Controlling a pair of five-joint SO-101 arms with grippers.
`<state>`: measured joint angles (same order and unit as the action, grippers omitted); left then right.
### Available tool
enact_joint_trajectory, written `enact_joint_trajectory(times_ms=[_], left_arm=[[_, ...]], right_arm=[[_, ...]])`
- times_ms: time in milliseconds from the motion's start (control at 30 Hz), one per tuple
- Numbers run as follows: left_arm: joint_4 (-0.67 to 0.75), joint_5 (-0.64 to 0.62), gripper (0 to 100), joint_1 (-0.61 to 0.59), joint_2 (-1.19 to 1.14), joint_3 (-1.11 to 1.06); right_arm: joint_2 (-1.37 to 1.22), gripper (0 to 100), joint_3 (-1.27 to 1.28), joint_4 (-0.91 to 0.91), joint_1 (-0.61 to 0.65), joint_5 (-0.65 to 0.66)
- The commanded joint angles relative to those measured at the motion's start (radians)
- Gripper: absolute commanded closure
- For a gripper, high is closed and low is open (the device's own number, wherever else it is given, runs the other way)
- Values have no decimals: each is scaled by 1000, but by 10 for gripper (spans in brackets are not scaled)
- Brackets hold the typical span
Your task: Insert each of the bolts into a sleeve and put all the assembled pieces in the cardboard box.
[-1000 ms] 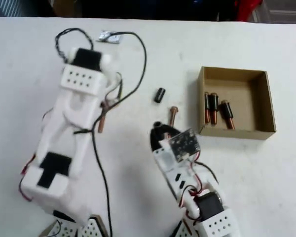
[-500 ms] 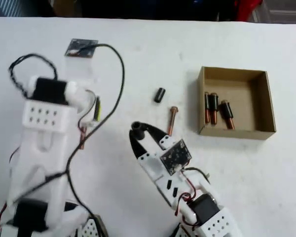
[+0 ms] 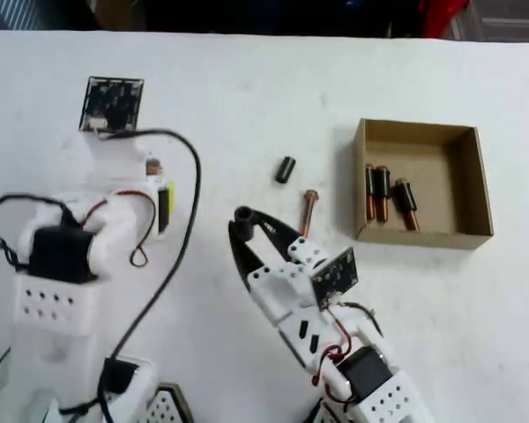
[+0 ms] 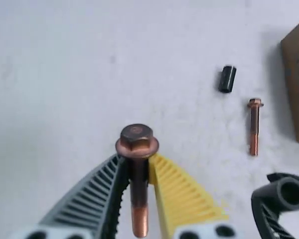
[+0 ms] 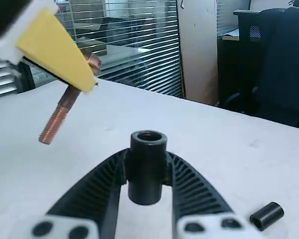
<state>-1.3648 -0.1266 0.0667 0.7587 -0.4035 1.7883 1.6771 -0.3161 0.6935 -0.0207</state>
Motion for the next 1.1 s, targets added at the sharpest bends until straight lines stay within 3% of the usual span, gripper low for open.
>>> enact_joint_trajectory(times_ms=[0,200,367,767,1067], left_arm=[[232,3,977,50,120,-114],[405,8,977,209,234,-222],[476,9,977,225,285,-218],[509,72,977,387,297,-219],[562,66,977,398,297,-226]], right_arm=[[13,981,12,18,4,-9],[13,981,12,24,5,-3],[13,981,12,25,5,-3],[13,981,12,58,19,-2],[13,981,12,51,27,-2]])
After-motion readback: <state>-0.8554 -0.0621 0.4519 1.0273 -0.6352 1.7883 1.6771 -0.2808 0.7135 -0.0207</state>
